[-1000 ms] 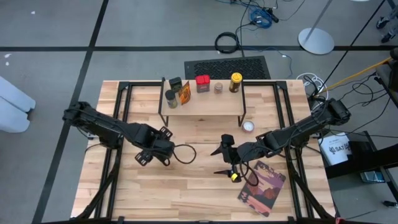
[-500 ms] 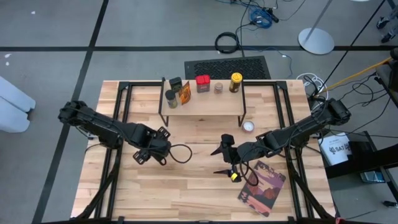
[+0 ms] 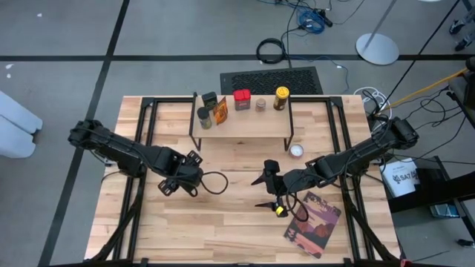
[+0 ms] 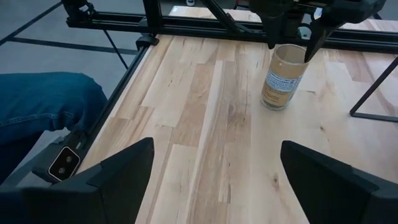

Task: Shelf spices
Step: Put the brown spice bottle on the table

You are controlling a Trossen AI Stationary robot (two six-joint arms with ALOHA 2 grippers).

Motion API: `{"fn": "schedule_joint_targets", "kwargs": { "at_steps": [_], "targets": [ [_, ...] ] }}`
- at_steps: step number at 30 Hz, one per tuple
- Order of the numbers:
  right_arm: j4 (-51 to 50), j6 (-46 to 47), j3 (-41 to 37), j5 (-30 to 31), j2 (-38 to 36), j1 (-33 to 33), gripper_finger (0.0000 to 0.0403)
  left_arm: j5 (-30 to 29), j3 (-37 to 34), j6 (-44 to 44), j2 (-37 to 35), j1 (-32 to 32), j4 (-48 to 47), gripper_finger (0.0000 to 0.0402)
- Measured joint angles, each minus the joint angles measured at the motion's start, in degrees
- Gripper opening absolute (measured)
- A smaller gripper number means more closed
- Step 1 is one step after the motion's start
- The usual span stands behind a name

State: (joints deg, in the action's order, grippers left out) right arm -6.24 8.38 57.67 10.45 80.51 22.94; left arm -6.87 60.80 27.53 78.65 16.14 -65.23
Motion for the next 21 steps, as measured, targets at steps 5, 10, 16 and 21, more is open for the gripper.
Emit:
{"fn": "schedule_joint_targets", "kwargs": {
  "at_steps": [5, 10, 16, 21],
  "targets": [
    [0.0, 0.0, 0.0, 0.0, 0.0, -0.1, 0.0338, -0.2, 0.0, -0.2, -0.1, 0.3, 0.1, 0.0333],
    [0.0, 0.0, 0.0, 0.0, 0.0, -0.1, 0.0338, -2.1, 1.6, -0.2, -0.1, 0.5, 0.0, 0.0333],
    [0.0, 0.0, 0.0, 0.0, 0.0, -0.1, 0.0338, -2.1, 2.3, -0.2, -0.1, -0.1, -0.7, 0.0333],
    [0.0, 0.0, 0.0, 0.0, 0.0, -0.1, 0.0338, -1.7, 0.0, 0.6, -0.1, -0.8, -0.5, 0.0333]
  ]
}}
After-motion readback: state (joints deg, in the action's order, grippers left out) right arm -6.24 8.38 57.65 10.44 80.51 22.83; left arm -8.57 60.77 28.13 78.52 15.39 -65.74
